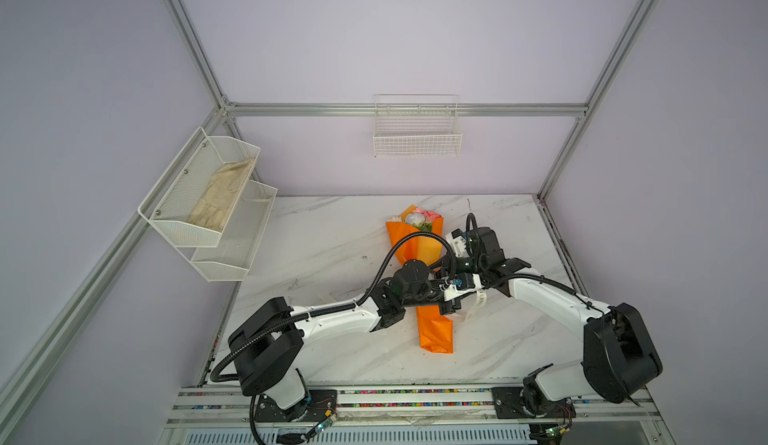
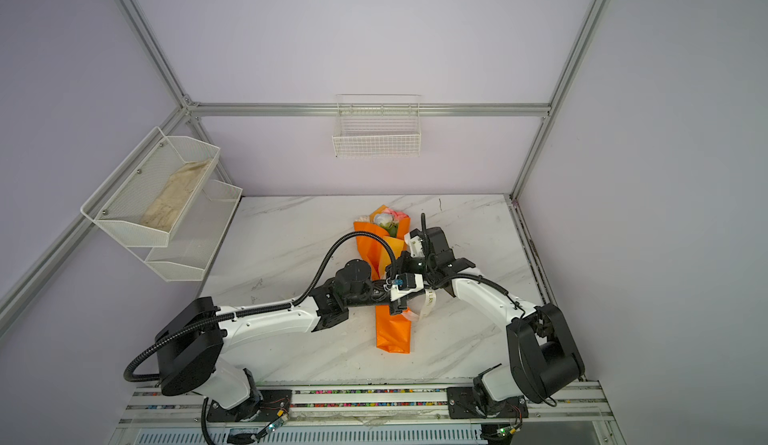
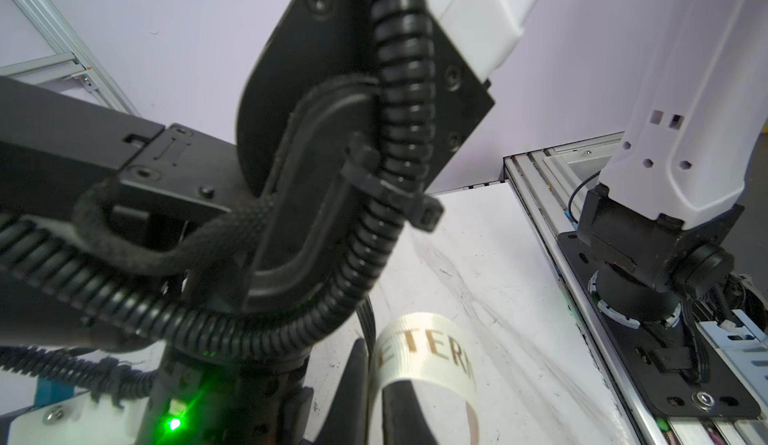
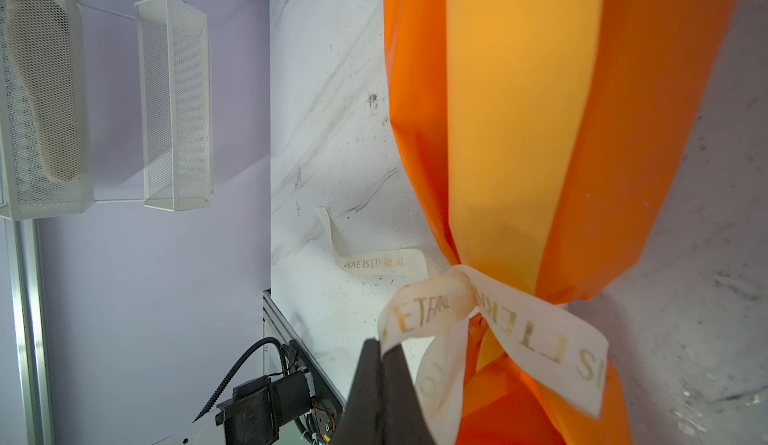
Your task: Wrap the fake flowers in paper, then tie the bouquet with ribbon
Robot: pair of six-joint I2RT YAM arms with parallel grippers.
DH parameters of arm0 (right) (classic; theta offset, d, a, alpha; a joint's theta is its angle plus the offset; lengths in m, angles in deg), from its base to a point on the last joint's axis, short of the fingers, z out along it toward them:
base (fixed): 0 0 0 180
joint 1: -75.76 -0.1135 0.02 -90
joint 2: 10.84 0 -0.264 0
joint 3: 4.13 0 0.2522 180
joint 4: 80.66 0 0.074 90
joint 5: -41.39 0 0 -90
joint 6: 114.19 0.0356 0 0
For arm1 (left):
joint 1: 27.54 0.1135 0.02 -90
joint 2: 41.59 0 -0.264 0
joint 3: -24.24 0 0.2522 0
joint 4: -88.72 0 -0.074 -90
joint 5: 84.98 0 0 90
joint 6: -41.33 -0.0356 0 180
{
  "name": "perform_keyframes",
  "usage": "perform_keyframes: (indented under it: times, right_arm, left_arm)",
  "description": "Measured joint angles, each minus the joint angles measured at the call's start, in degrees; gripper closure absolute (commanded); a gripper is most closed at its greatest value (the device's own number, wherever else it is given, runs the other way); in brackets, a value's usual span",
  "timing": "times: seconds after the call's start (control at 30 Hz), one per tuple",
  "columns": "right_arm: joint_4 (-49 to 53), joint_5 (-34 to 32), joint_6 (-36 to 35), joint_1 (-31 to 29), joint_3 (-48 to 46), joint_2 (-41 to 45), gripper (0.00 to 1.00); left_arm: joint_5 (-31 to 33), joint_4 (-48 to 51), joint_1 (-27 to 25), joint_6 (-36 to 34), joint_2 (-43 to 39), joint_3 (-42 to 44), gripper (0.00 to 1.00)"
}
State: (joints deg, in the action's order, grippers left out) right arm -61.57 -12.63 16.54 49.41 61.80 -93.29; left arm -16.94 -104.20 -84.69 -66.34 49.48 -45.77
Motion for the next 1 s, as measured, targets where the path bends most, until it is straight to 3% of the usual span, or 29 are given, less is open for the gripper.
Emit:
perform_keyframes:
  times: [0.23, 0.37, 0.73, 1.0]
  right_arm:
    - [0.0, 0.0, 0.1, 0.0, 0.0, 0.0, 0.95]
    - [0.0, 0.0, 0.2, 0.0, 0.0, 0.0, 0.95]
    - [0.0, -0.1, 0.2, 0.0, 0.0, 0.0, 0.95]
    - [0.0, -0.1, 0.2, 0.0, 0.0, 0.0, 0.95]
  left_arm:
    - [-0.4, -1.9, 0.4, 1.0, 0.0, 1.8, 0.9]
    - [-2.0, -9.3, 2.2, 4.4, -0.1, 5.1, 0.9]
    - [-12.2, -15.7, 4.7, 8.7, -1.4, 6.6, 0.91]
    - [-12.5, -22.4, 6.3, 13.0, -2.8, 9.3, 0.9]
